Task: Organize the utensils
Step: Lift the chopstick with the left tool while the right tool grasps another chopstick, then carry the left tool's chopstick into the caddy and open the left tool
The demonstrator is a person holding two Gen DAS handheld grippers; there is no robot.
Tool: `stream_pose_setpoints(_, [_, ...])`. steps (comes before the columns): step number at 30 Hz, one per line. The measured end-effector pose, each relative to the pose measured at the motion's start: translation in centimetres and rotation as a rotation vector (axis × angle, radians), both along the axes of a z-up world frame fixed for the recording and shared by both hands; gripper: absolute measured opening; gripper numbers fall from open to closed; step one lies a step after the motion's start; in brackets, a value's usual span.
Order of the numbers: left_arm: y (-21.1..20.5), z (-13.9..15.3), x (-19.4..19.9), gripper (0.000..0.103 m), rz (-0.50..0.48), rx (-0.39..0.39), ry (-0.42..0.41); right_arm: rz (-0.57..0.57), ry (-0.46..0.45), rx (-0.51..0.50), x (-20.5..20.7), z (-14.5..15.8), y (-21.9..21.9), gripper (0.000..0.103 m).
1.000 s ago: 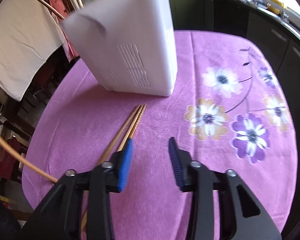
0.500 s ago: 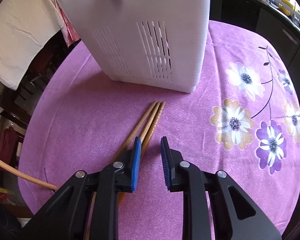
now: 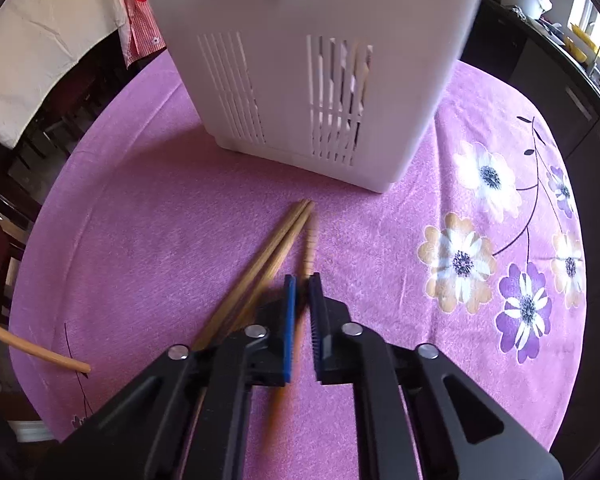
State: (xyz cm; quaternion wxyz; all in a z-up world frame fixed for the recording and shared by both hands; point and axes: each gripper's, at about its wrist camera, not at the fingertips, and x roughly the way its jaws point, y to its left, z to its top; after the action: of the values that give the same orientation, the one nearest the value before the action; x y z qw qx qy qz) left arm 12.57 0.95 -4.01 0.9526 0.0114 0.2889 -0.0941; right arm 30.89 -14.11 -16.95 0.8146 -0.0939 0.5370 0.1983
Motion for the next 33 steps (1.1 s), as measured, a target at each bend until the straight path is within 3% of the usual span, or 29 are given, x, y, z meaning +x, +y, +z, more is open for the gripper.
stream_pose_setpoints(4, [0.0, 0.0, 0.1, 0.006, 0.001, 0.006, 0.003, -0.017, -0.049, 0.067, -0.9, 1.8, -1.7, 0.007])
stream_pose_setpoints(10, [-0.1, 0.0, 0.2, 0.006, 0.002, 0.013, 0.007, -0.036, -0.245, 0.182, -4.8, 8.7, -5.2, 0.007])
stream_pose_setpoints(17, [-0.5, 0.2, 0.3, 0.006, -0.014, 0.014, 0.017, -0.041, -0.406, 0.216, -11.1, 13.7, -9.7, 0.007])
stream_pose_setpoints(25, [-1.9, 2.1, 0.9, 0.006, -0.043, 0.028, 0.011, -0.063, -0.446, 0.261, -15.1, 14.4, -12.9, 0.007])
stream_pose_setpoints(33, [-3.9, 8.0, 3.6, 0.006, -0.078, 0.022, -0.050, -0.076, -0.449, 0.304, -15.5, 14.2, -14.4, 0.007])
